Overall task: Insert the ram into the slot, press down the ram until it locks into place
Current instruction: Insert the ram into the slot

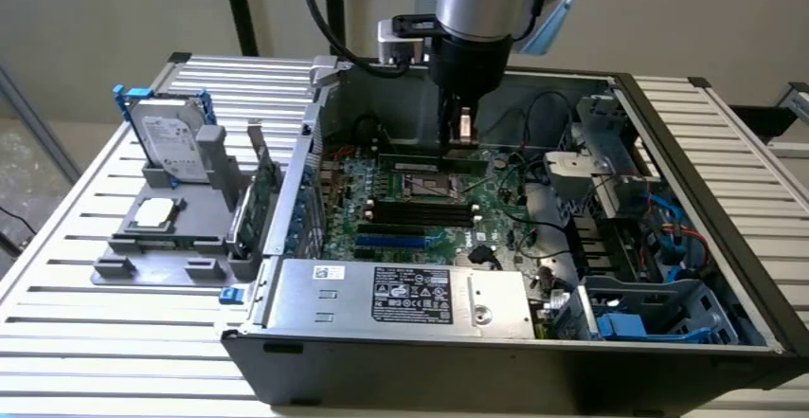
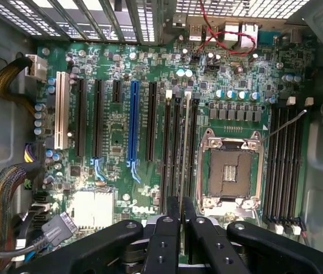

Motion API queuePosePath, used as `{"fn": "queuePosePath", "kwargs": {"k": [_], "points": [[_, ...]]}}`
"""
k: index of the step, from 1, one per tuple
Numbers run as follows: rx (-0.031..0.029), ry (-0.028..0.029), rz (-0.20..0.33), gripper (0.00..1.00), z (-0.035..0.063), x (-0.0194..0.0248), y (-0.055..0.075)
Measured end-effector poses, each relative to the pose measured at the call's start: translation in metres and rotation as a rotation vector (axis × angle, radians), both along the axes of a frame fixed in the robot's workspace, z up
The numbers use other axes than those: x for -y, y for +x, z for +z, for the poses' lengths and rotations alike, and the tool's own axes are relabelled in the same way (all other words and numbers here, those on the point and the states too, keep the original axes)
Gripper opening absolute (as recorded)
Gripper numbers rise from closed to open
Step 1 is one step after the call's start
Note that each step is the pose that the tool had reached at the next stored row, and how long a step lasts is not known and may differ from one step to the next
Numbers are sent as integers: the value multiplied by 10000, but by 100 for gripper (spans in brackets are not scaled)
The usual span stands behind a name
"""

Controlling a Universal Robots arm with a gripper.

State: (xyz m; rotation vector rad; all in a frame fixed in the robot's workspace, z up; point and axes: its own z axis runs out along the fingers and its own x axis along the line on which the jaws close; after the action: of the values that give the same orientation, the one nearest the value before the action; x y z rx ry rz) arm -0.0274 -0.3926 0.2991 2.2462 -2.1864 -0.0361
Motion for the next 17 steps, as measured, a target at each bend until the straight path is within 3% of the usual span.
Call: {"fn": "queuePosePath", "kwargs": {"k": [7,17], "points": [[1,0,-97,13,-127,32,-1],[5,1,-172,13,-309,34,-37]]}}
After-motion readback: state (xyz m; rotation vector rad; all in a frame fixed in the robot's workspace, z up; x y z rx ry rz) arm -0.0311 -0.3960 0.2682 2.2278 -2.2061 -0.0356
